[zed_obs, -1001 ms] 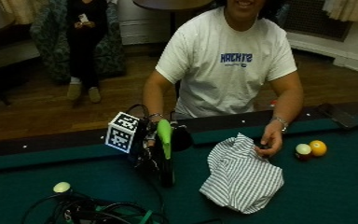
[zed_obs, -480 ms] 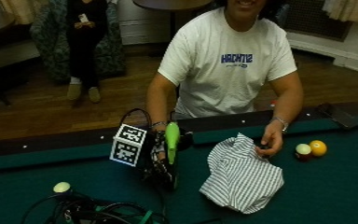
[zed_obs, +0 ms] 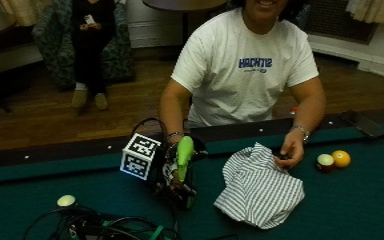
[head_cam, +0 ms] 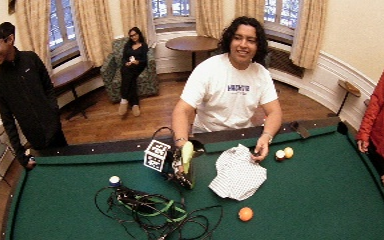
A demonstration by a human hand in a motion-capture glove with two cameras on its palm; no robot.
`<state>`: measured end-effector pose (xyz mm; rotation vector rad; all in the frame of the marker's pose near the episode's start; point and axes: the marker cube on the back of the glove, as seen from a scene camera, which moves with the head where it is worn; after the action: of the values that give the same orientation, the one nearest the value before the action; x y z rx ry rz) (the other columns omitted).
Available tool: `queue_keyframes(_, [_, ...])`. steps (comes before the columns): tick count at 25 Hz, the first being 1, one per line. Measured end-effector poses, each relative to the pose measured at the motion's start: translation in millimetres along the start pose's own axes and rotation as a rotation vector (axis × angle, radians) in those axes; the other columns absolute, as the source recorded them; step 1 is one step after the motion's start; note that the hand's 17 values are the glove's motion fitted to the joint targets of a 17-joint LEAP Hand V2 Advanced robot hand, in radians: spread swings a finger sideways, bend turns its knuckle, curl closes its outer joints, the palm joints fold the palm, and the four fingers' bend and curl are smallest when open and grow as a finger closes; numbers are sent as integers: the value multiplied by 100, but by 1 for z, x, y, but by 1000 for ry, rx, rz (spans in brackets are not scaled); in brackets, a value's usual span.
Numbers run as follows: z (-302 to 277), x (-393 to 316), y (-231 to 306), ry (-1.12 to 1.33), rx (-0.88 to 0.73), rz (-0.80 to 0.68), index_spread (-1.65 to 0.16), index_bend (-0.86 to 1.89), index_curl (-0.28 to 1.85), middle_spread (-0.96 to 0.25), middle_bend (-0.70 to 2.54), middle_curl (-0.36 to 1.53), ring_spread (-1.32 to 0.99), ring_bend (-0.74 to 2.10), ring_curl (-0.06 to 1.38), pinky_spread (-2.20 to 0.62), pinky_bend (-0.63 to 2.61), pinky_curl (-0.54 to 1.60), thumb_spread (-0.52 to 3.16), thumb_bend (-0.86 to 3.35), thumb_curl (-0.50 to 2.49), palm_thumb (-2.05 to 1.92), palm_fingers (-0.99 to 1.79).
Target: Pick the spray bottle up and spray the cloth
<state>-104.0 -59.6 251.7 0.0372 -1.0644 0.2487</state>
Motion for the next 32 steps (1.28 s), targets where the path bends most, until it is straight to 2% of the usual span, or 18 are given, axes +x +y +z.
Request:
queue_keyframes(3, [2, -8, 2, -46, 18, -15, -29, 22, 29, -15, 42, 43, -19, 63, 36, -4, 18, 29, 90, 7, 41, 66, 118])
queue_keyframes(6, [2, -19, 4, -79, 21, -66, -30, 16, 32, -17, 47, 46, -20, 63, 39, -10, 26, 33, 81, 13, 46, 81, 125])
queue_keyframes(7, [1, -25, 6, -85, 12, -88, -29, 14, 32, -17, 53, 48, -20, 66, 41, -16, 33, 35, 78, 13, 48, 84, 139])
queue_keyframes(9, [-3, -41, 12, -89, -17, -134, -28, 19, 35, -17, 55, 50, -20, 69, 43, -20, 38, 37, 74, 11, 50, 86, 145])
queue_keyframes(14, [-17, -114, 24, -61, -99, -237, -28, 31, 41, -18, 61, 53, -20, 71, 45, -24, 40, 40, 62, 8, 55, 90, 147])
queue_keyframes(20, [-38, -197, 36, -118, -183, -270, -27, 36, 46, -18, 67, 55, -20, 74, 47, -27, 43, 42, 52, 5, 60, 94, 144])
queue_keyframes(25, [-55, -249, 36, -138, -286, -370, -27, 39, 49, -18, 69, 57, -20, 75, 48, -28, 45, 43, 46, 2, 63, 95, 142])
queue_keyframes(32, [-43, -291, 12, -111, -307, -241, -27, 41, 52, -18, 72, 58, -20, 77, 49, -28, 47, 43, 40, -2, 67, 97, 140])
